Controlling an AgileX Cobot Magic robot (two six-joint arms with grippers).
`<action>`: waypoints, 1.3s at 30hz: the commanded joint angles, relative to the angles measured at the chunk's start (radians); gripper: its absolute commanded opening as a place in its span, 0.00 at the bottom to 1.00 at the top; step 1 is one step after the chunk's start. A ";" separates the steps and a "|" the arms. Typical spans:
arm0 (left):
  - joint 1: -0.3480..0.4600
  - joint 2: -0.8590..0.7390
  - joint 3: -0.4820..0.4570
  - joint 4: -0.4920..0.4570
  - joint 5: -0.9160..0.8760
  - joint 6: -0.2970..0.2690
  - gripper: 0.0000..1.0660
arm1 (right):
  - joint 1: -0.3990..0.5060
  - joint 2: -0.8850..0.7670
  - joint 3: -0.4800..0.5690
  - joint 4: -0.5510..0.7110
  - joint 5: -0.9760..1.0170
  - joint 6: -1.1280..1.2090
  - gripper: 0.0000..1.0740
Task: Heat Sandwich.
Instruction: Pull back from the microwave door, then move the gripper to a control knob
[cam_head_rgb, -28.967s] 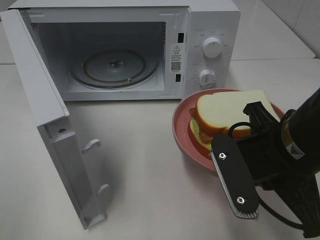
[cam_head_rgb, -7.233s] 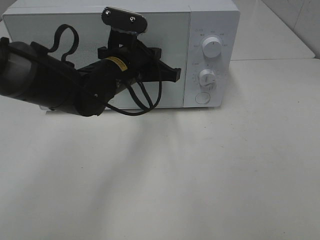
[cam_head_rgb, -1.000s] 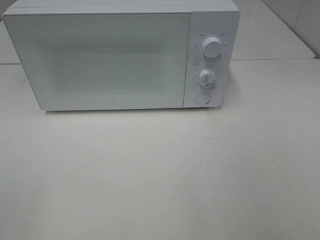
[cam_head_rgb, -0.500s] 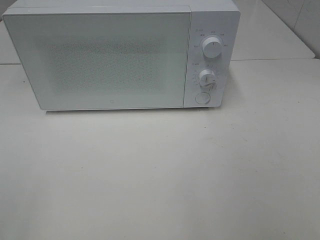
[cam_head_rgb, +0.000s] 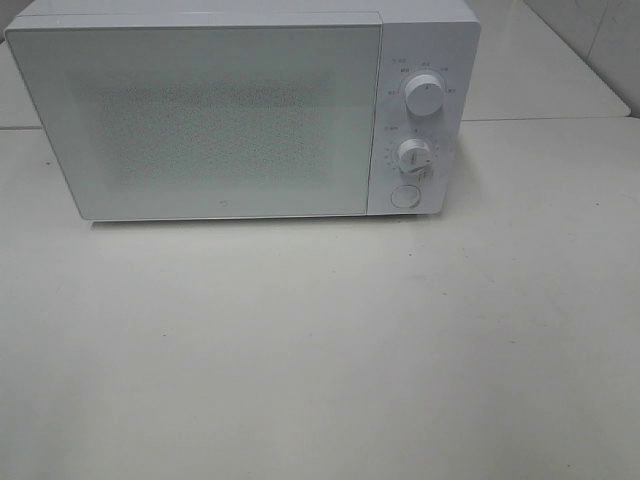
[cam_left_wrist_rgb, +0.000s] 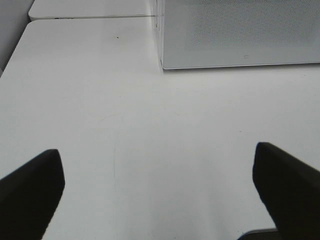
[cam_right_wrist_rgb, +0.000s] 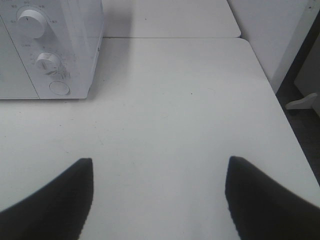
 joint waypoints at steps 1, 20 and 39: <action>0.004 -0.026 0.004 -0.006 -0.006 -0.006 0.91 | -0.006 0.085 -0.007 -0.001 -0.090 0.002 0.66; 0.004 -0.026 0.004 -0.006 -0.006 -0.006 0.91 | -0.006 0.429 -0.007 -0.001 -0.435 0.009 0.69; 0.004 -0.026 0.004 -0.006 -0.006 -0.006 0.91 | -0.006 0.739 0.090 0.033 -0.962 -0.029 0.73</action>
